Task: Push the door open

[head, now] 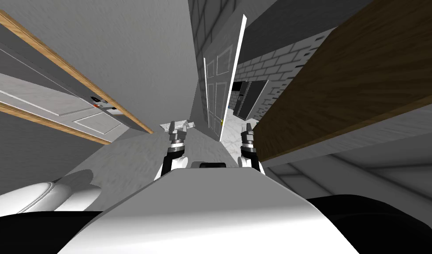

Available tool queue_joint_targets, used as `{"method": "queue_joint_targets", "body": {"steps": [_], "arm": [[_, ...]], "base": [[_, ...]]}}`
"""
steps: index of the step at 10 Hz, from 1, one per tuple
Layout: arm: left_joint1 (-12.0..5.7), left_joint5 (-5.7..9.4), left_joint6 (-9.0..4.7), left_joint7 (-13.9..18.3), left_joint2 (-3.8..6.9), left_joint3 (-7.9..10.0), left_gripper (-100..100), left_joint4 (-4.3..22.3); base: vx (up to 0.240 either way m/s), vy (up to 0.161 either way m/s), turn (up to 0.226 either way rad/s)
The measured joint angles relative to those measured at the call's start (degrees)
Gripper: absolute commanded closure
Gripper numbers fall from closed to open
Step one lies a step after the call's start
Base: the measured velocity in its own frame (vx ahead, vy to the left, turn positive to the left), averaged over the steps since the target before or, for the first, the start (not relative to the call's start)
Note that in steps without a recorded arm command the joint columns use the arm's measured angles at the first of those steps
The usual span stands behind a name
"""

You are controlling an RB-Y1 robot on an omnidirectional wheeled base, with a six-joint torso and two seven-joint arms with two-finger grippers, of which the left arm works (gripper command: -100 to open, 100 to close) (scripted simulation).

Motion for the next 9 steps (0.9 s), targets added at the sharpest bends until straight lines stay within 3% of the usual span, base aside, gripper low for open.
{"method": "queue_joint_targets", "body": {"steps": [3,9], "arm": [[-1.43,-0.20,-0.28,0.02,0.70,-0.79,-100,3.00],[-3.85,-1.10,-2.84,-0.21,1.68,-3.60,-100,11.18]], "base": [[0.127,0.043,-0.080],[0.129,0.038,-0.112]]}}
